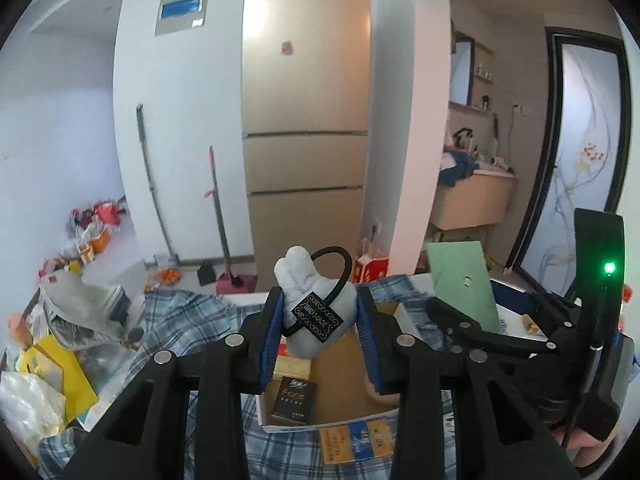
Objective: Organize soft objects
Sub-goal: 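Carry the rabbit item and green pouch over the box with both grippers, then lower both items into the box and open both grippers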
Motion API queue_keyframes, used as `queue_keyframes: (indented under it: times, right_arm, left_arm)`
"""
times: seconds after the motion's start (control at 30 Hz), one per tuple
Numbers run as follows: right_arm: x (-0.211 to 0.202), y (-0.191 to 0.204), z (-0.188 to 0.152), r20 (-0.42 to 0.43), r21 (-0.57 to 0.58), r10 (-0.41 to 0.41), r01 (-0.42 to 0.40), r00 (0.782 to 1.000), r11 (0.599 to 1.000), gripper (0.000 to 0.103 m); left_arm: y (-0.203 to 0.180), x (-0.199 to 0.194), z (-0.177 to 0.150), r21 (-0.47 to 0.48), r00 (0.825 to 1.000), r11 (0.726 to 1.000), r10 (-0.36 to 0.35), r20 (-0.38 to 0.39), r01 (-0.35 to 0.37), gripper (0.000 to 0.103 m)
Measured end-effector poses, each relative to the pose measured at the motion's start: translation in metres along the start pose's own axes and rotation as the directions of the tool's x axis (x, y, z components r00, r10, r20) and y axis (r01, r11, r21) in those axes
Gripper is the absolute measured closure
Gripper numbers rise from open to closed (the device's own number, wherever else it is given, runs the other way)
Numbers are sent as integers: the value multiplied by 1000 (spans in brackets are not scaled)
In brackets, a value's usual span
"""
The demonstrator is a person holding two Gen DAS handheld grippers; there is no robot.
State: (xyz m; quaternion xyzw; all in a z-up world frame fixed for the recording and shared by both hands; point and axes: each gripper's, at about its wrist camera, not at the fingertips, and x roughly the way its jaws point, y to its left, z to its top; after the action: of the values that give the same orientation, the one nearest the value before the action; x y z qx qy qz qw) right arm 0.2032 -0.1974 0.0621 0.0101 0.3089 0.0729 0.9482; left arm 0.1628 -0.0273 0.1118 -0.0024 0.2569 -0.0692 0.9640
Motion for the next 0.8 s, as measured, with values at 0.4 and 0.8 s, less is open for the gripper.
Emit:
queue_keyframes:
  times: [0.4, 0.8]
  right_arm:
    - [67, 3, -46, -180, -44, 15, -24, 983, 999, 32]
    - [99, 2, -68, -264, -29, -5, -3, 964, 1000, 32]
  left_arm:
    - [14, 100, -50, 66, 961, 997, 66, -268, -50, 66]
    - [19, 151, -84, 93, 898, 994, 94, -430, -60, 66]
